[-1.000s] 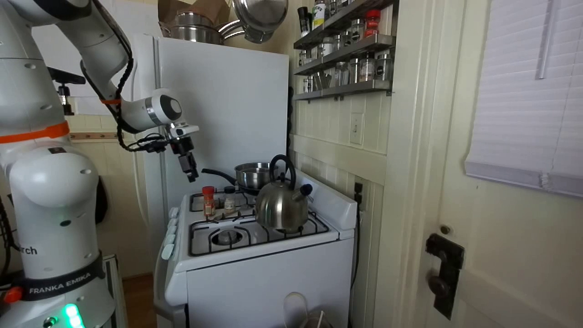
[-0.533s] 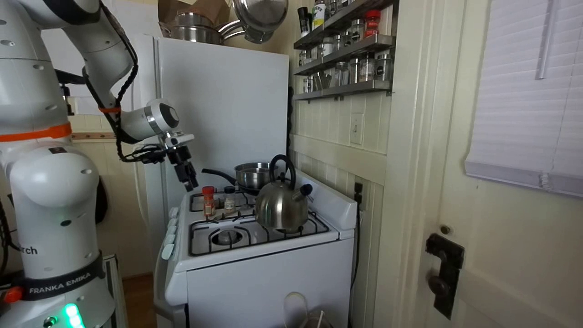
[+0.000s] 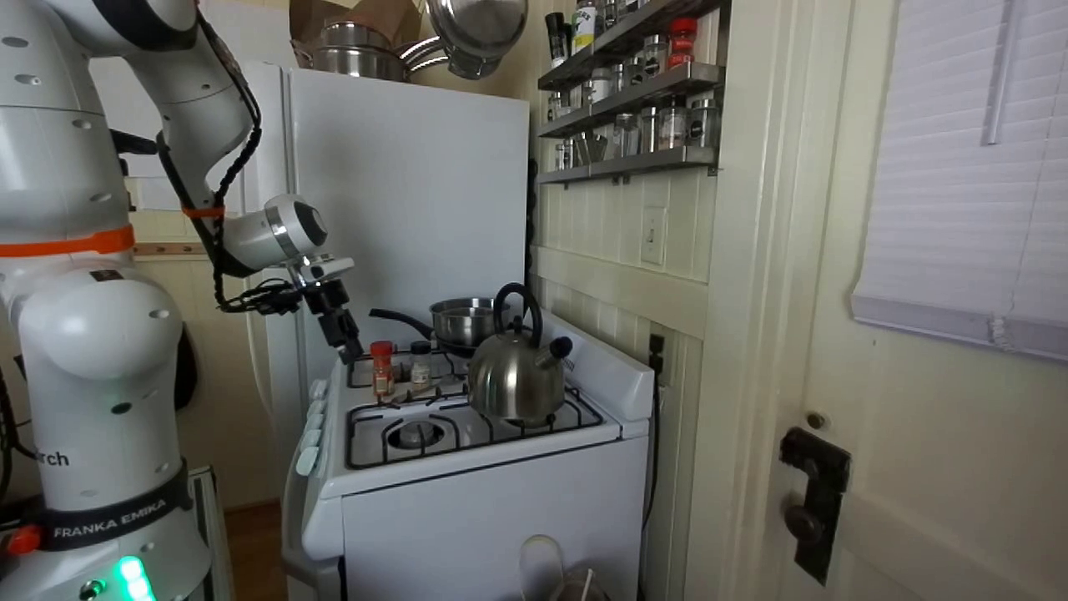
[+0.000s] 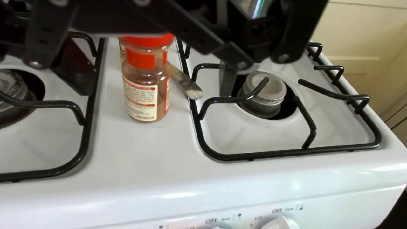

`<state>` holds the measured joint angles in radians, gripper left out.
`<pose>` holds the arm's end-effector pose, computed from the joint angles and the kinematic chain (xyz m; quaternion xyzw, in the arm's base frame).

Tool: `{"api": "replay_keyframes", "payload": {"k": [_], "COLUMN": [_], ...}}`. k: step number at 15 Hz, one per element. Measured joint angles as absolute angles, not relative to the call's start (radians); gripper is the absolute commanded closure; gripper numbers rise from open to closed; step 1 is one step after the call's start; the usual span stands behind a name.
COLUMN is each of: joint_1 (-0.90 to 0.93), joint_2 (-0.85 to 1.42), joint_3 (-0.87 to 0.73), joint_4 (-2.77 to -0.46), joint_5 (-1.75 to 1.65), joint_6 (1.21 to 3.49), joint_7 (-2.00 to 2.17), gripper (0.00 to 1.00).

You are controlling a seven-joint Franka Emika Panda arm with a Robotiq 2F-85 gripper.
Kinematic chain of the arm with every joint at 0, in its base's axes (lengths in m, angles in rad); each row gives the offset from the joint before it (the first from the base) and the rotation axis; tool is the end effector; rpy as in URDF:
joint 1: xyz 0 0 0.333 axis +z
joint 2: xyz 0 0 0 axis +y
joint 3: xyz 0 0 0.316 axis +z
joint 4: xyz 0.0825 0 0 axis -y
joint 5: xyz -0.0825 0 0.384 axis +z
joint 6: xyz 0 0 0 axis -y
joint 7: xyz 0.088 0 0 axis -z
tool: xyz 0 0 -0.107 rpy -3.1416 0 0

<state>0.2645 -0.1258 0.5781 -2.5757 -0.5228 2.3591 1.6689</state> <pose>0.2937 0.3131 0.2921 0.9538 -0.2113 0.1758 0.1210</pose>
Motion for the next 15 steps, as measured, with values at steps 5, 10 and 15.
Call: {"api": "replay_keyframes", "payload": {"k": [5,10,15], "joint_1": [0.271,0.273,0.292], "joint_2": [-0.128,-0.121,-0.096], "joint_3": [0.545,0.518,0.509], "joint_4": [-2.57,-2.57,-2.561], "joint_5": [-0.595,-0.699,-0.76], "joint_6": [2.359,2.359,2.36], "joint_7": [1.691,1.731,1.768], "gripper": [0.0,0.0,0.0]}}
